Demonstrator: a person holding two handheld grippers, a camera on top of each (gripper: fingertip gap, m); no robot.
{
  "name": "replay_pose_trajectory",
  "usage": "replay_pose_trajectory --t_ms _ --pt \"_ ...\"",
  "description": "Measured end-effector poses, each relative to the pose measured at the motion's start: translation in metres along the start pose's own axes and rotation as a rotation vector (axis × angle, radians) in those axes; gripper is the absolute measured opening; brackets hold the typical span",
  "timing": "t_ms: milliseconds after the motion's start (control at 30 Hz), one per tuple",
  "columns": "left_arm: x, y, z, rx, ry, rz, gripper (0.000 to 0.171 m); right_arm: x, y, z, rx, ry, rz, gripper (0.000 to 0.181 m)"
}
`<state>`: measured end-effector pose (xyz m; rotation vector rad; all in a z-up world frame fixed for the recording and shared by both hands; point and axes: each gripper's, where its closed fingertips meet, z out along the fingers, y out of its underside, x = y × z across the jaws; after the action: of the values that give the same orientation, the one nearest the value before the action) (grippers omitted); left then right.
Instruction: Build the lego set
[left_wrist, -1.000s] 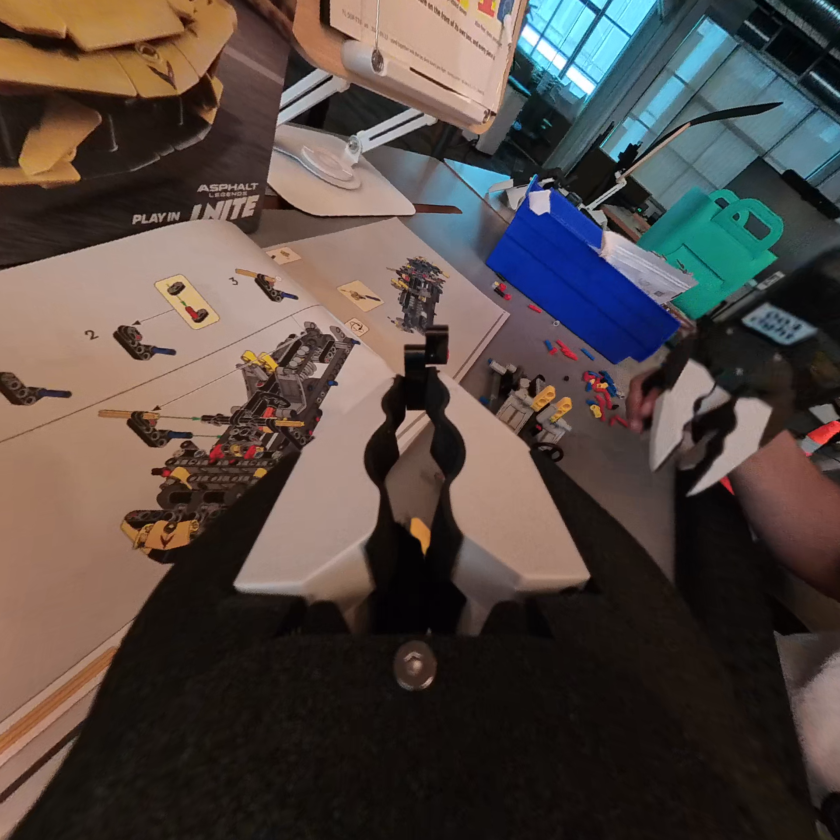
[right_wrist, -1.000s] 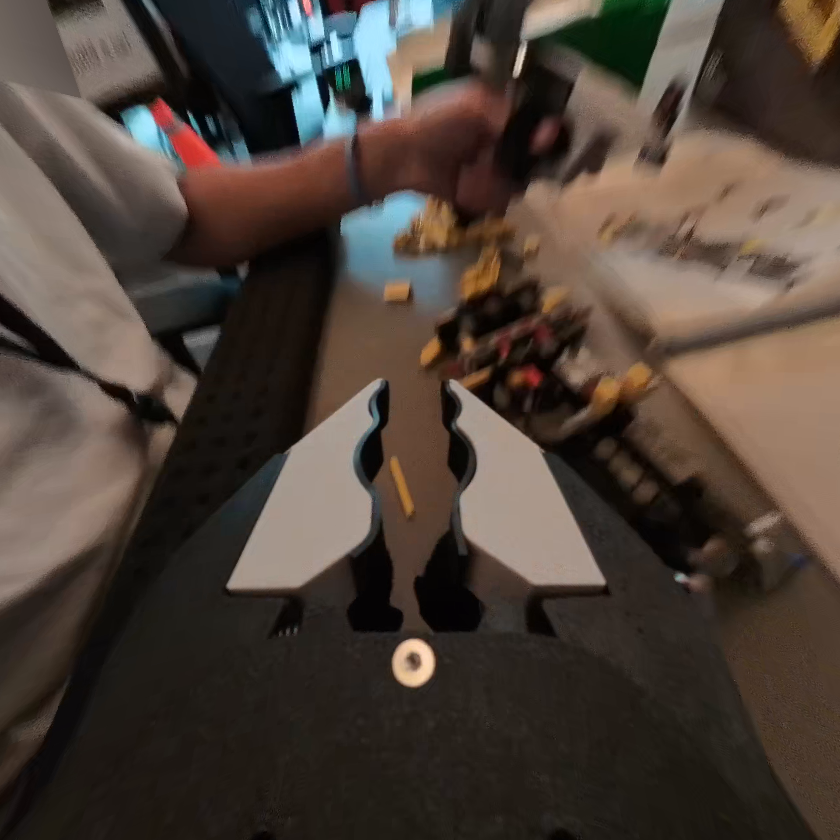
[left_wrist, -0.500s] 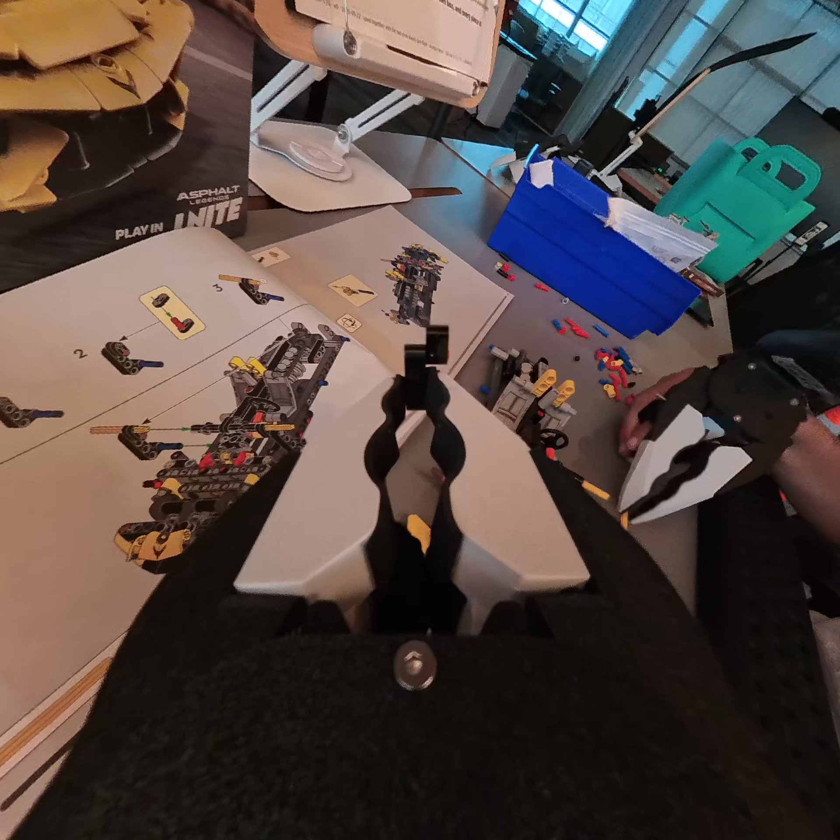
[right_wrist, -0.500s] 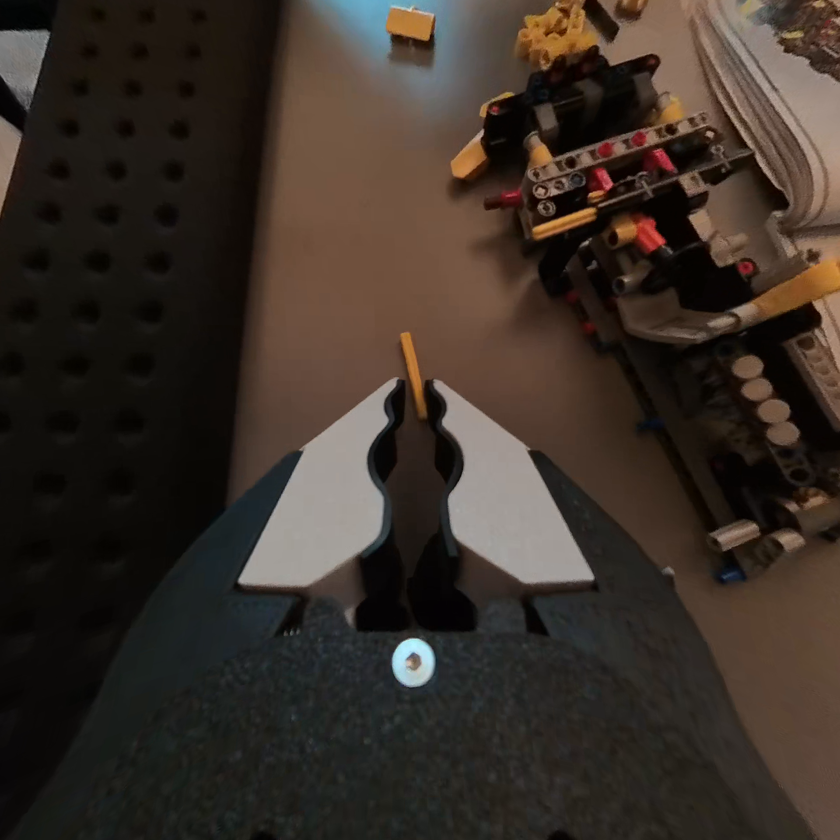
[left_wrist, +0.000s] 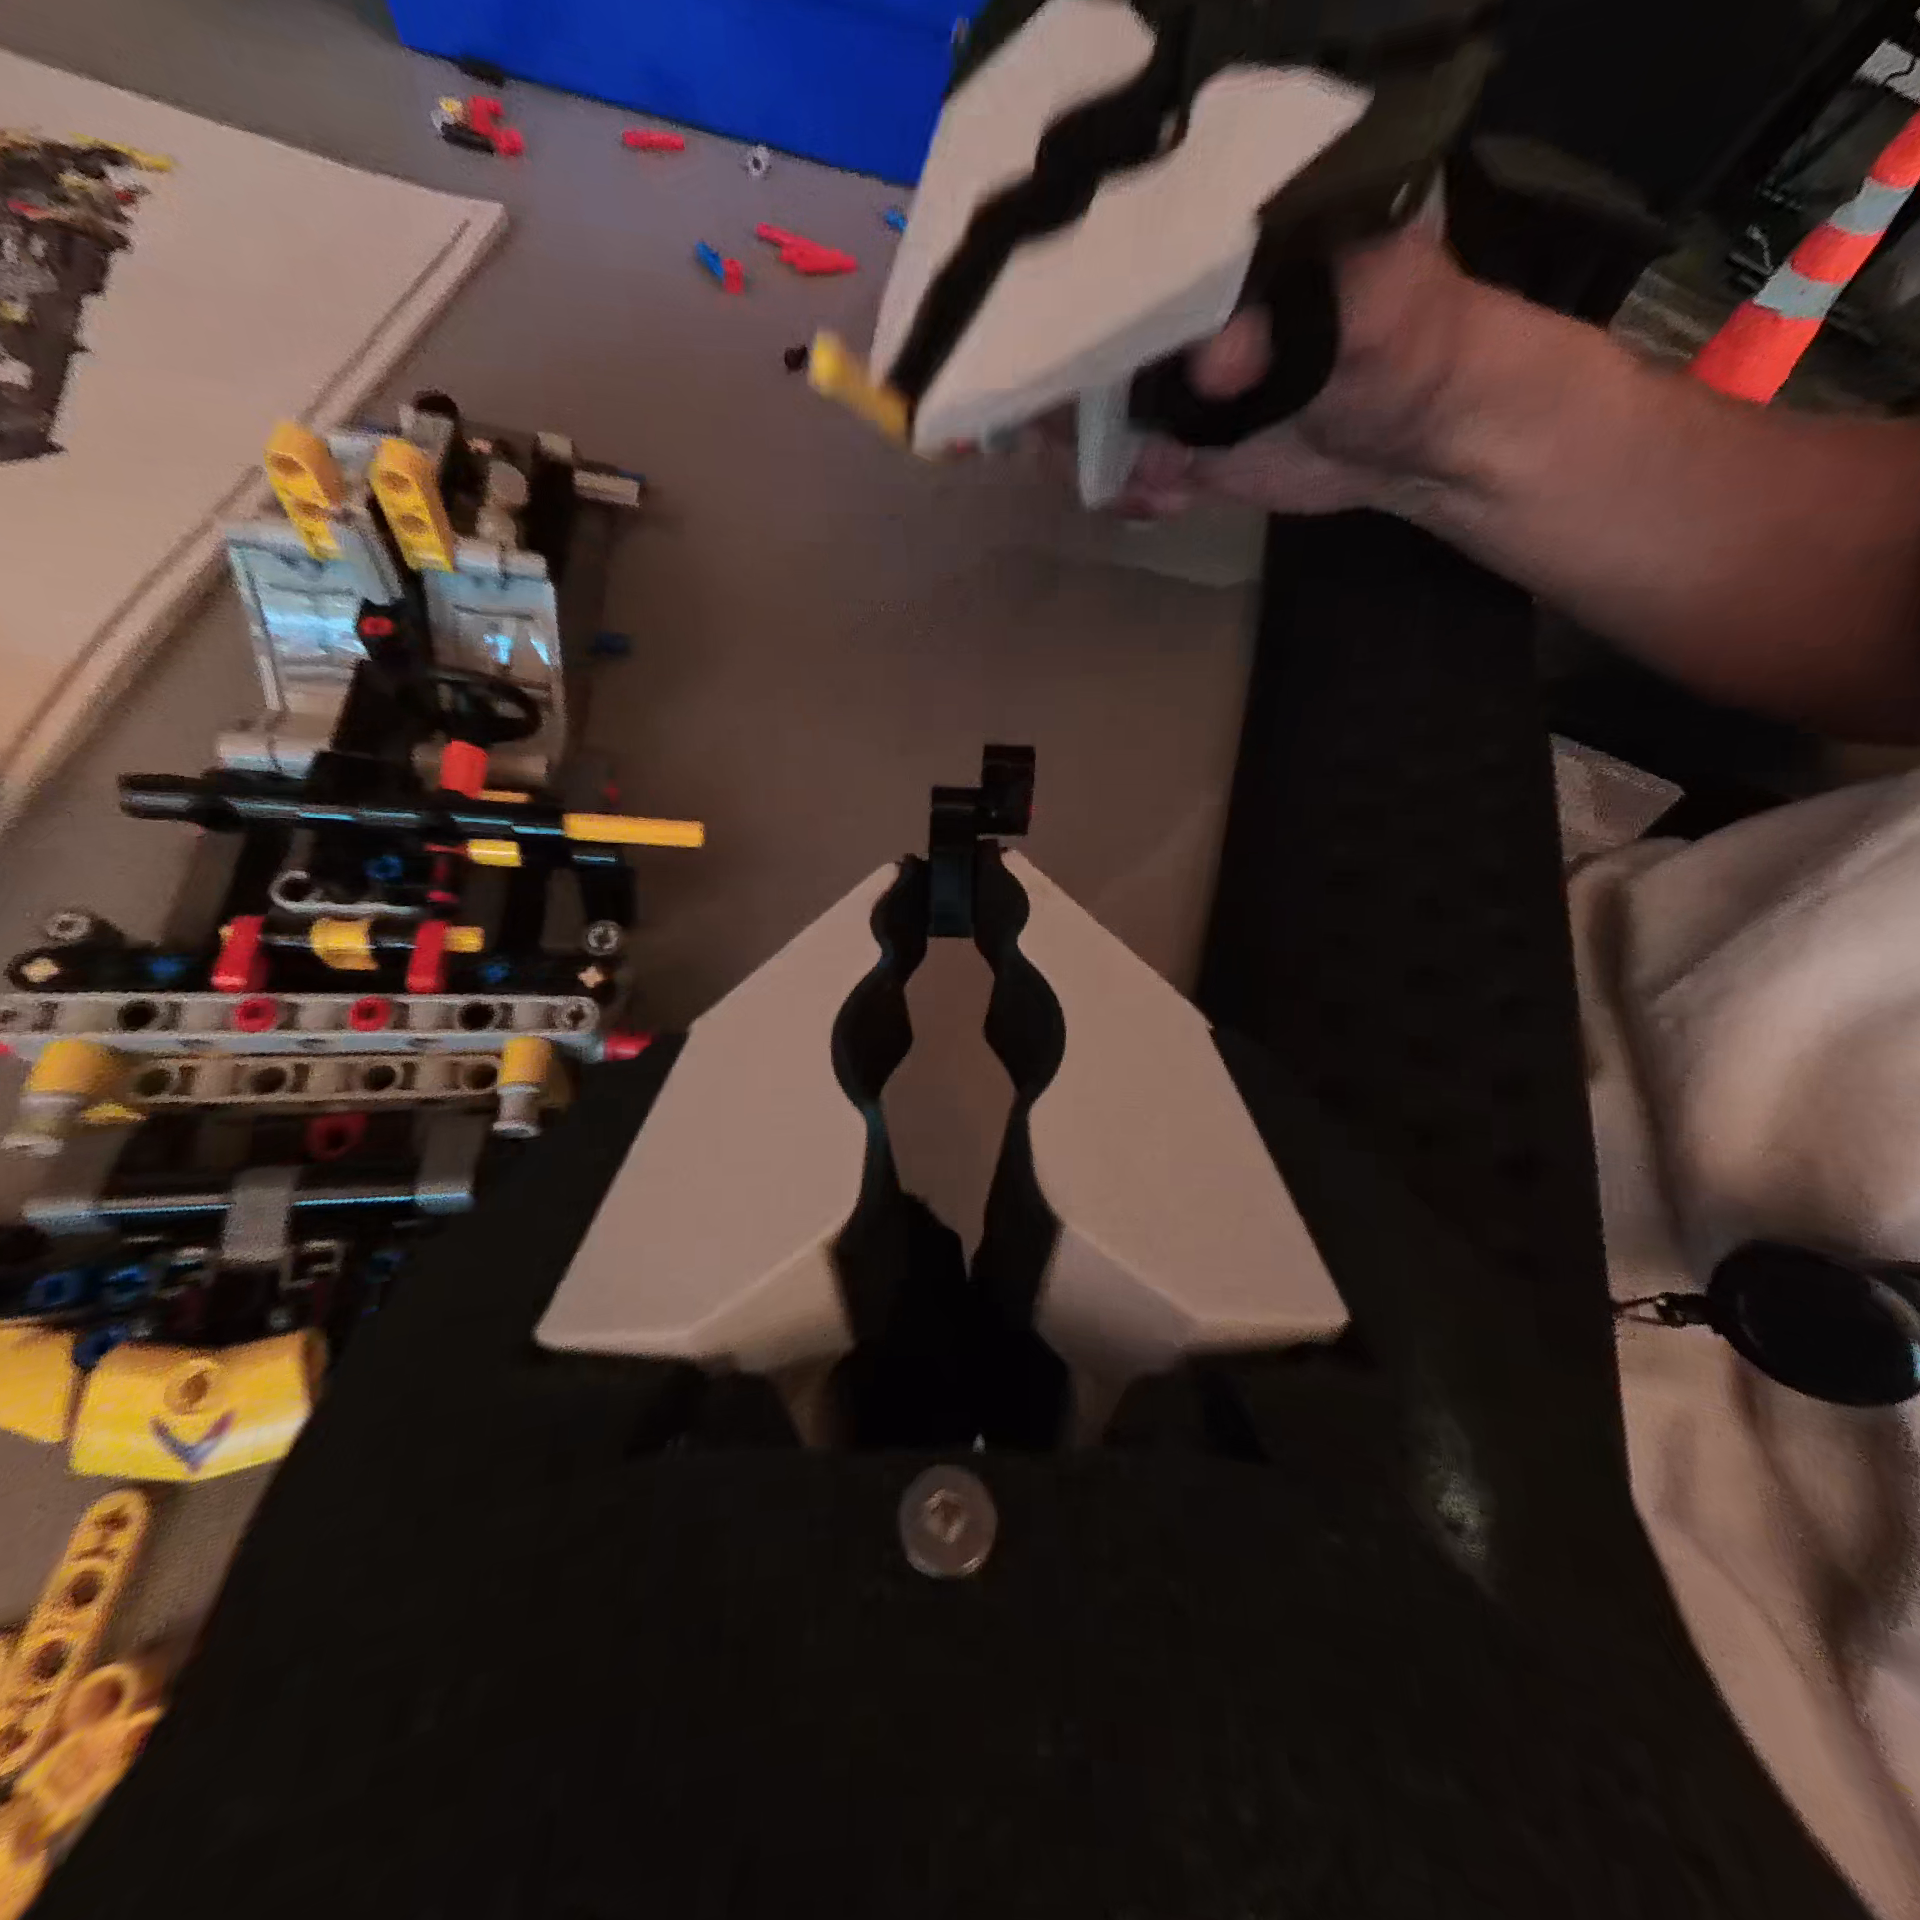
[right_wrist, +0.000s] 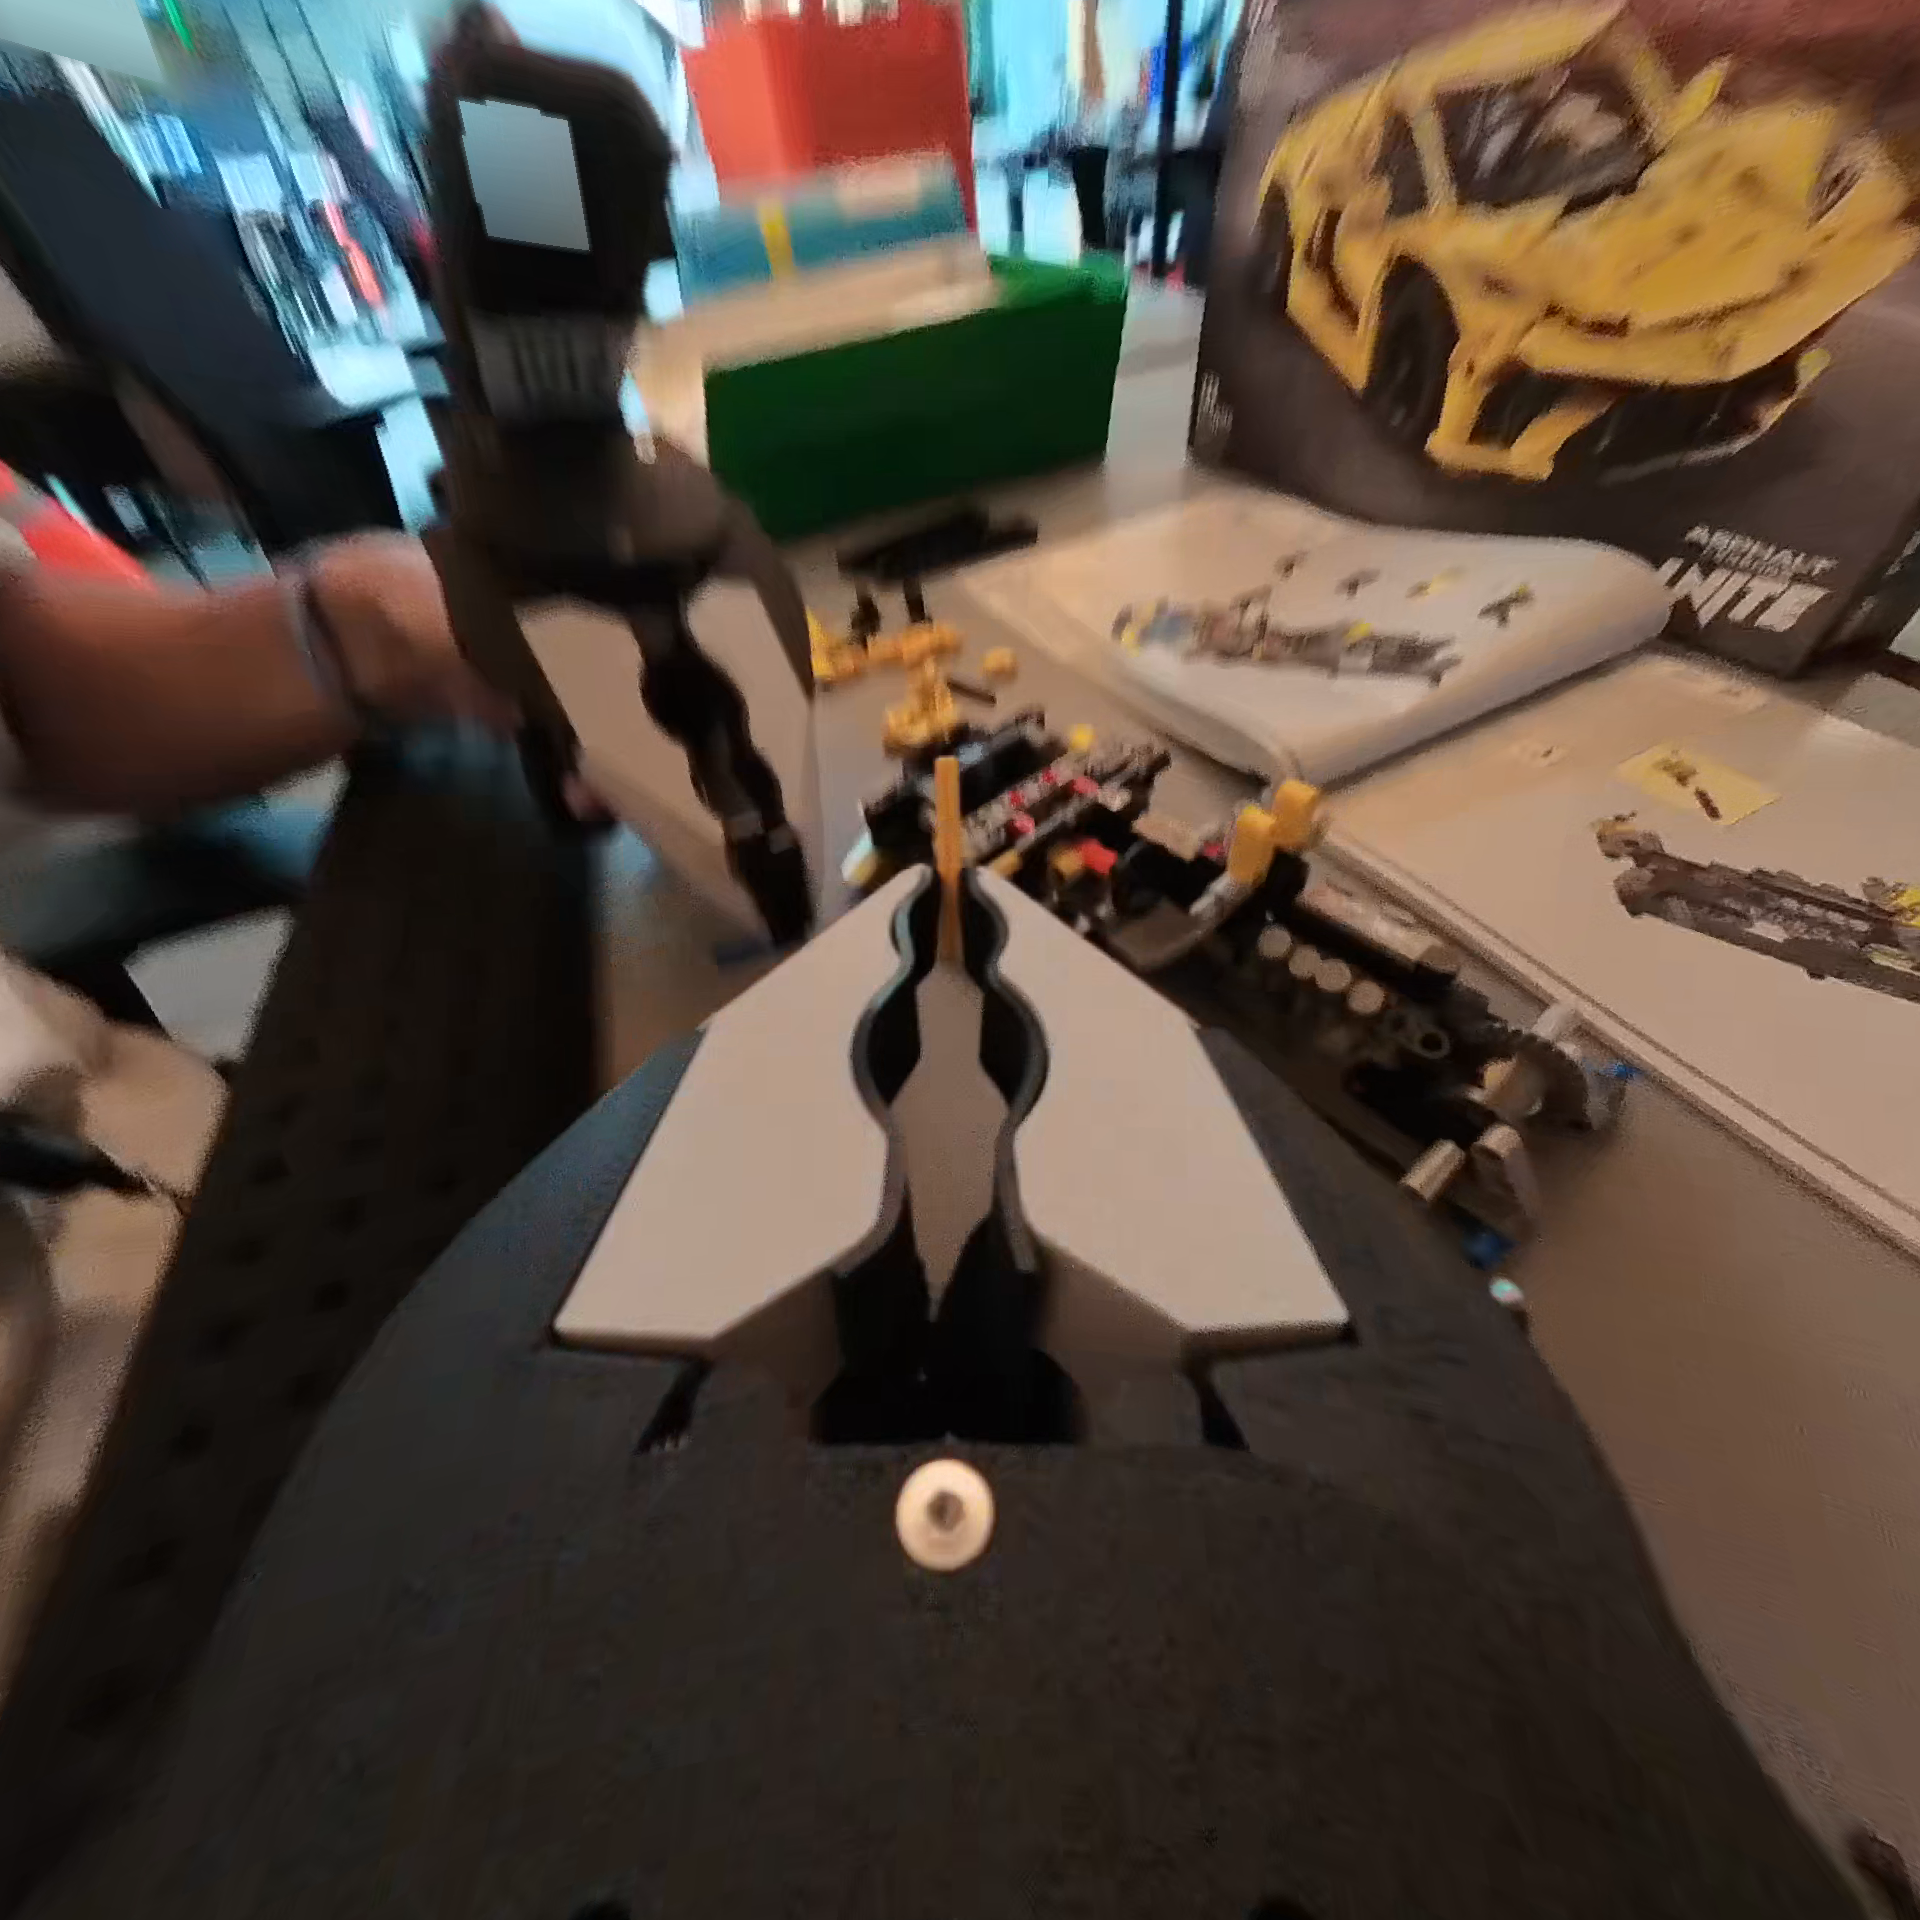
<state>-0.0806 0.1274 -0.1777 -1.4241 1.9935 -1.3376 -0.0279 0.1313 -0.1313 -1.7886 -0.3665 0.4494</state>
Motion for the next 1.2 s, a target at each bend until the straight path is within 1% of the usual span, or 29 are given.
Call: replay_pose_trajectory --t_ms 67,133,200,267,367,533,600,733,800,967,1067,1133,1200 --pt "-0.005 0.006 0.006 -0.021 -0.032 -0.002 0.006 -0.004 -0.014 -0.006 0.102 -0.021 0.042 0.003" --pt "-0.005 0.009 0.009 -0.028 -0.041 0.008 0.006 -0.005 -0.022 -0.011 0.159 -0.025 0.061 0.003" --pt "-0.006 0.013 0.012 -0.053 -0.057 0.018 0.006 -0.003 -0.024 -0.013 0.187 -0.038 0.103 0.003" --pt "-0.007 0.018 0.015 -0.082 -0.081 0.034 0.006 0.000 -0.020 -0.012 0.170 -0.035 0.129 0.003" --pt "-0.009 0.020 0.016 -0.092 -0.119 0.073 0.006 0.001 -0.016 -0.009 0.144 -0.026 0.108 0.003" --pt "-0.012 0.034 0.019 -0.179 -0.178 0.147 0.006 -0.002 -0.014 -0.007 0.132 -0.029 0.099 0.003" --pt "-0.012 0.035 0.019 -0.186 -0.190 0.162 0.006 -0.001 -0.013 -0.008 0.131 -0.026 0.100 0.003" --pt "-0.012 0.036 0.020 -0.204 -0.184 0.125 0.006 0.000 -0.013 -0.009 0.130 -0.026 0.111 0.003" --pt "-0.013 0.040 0.019 -0.236 -0.195 0.120 0.011 -0.001 -0.013 -0.008 0.129 -0.028 0.114 0.003" --pt "-0.013 0.042 0.016 -0.242 -0.209 0.126 0.016 -0.002 -0.014 -0.008 0.138 -0.038 0.138 0.003" --pt "-0.013 0.030 0.007 -0.211 -0.234 0.125 0.027 -0.005 -0.017 -0.006 0.152 -0.063 0.181 0.003" --pt "-0.010 0.005 -0.003 -0.106 -0.217 0.113 0.026 -0.010 -0.021 -0.003 0.162 -0.102 0.222 0.003" --pt "-0.002 -0.026 -0.014 0.042 -0.160 0.088 0.026 -0.018 -0.028 -0.001 0.197 -0.169 0.285 0.003"
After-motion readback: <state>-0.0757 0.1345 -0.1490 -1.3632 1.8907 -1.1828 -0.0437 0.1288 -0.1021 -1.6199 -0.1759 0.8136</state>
